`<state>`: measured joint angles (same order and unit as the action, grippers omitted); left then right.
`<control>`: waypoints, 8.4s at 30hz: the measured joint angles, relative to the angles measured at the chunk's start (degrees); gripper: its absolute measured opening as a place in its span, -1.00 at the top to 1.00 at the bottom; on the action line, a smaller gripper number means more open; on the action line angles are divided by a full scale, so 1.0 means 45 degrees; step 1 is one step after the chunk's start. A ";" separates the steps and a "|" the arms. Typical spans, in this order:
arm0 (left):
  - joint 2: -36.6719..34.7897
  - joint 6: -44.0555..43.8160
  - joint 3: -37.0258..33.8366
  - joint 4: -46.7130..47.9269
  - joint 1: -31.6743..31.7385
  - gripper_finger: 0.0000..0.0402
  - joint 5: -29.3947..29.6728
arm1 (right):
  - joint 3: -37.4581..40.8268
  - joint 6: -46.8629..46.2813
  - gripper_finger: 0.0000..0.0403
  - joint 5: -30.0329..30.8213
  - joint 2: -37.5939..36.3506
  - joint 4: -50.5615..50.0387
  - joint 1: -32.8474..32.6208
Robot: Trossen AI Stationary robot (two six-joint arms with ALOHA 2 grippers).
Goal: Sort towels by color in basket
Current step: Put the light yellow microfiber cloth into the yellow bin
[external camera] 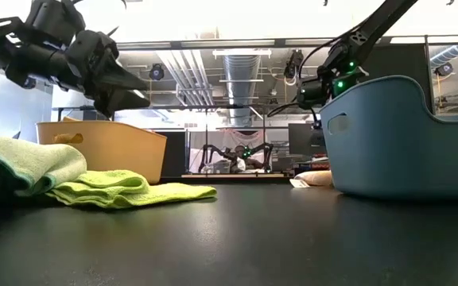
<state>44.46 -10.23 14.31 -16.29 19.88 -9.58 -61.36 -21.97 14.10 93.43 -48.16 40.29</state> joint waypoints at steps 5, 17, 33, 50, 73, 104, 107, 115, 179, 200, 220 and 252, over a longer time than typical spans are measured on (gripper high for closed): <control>-0.0047 -0.0183 0.0000 0.0196 -0.0133 -0.31 -0.0003 | -0.0438 0.0518 0.93 -0.0186 -0.0126 0.0463 -0.0441; -0.0071 -0.0031 0.0000 -0.0424 -0.0136 -0.31 0.0000 | -0.3912 0.1012 0.95 -0.1793 -0.0806 0.2784 -0.3921; -0.0068 0.0445 0.0005 -0.0853 -0.0136 -0.31 -0.0005 | -0.8596 0.1698 0.95 -0.2831 -0.0831 0.4623 -0.7370; -0.0066 0.1098 0.0002 -0.1264 -0.0136 -0.31 -0.0005 | -0.8631 0.1944 0.95 -0.3900 -0.0106 0.5539 -1.0047; 0.1228 0.0615 0.0005 -0.2554 -0.0435 -0.31 -0.2113 | -0.8612 0.0035 0.63 0.3413 0.4207 -0.3992 -0.7950; 1.1867 0.1786 0.7672 -0.1192 -0.2072 -0.31 0.0583 | -0.7945 -0.1896 -0.50 0.4780 -0.1649 -0.5243 -1.1484; 1.2910 0.1694 0.8509 -0.0537 -0.1996 -0.31 0.0856 | -0.7691 -0.2145 -0.49 0.4775 -0.1645 -0.5160 -1.1759; 1.5712 0.1683 1.0988 0.1642 -0.1704 -0.31 0.3005 | -0.7611 -0.2126 -0.41 0.4771 -0.1175 -0.5140 -1.2084; -0.2349 -0.3528 1.4493 2.1048 -0.5367 0.90 1.3240 | -0.6742 -0.4024 -0.18 0.5621 -0.1404 -0.6124 -1.3638; 0.0208 -0.2824 1.0001 1.6741 -0.3510 0.90 0.9928 | -0.6717 -0.4046 -0.13 0.6119 -0.0946 -0.5453 -1.3641; 0.7318 -0.0877 0.9933 1.4728 0.7594 0.90 0.4339 | -0.6717 -0.3022 -0.20 0.6121 -0.0903 -0.5424 -1.3643; 0.5789 -0.1474 0.9804 1.6331 0.7480 0.10 0.2995 | -0.5746 -0.2396 -0.36 0.5883 -0.0910 -0.5578 -1.3643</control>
<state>70.51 -16.86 58.42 57.20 53.54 3.89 -87.22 -32.75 40.58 89.33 -73.27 -21.10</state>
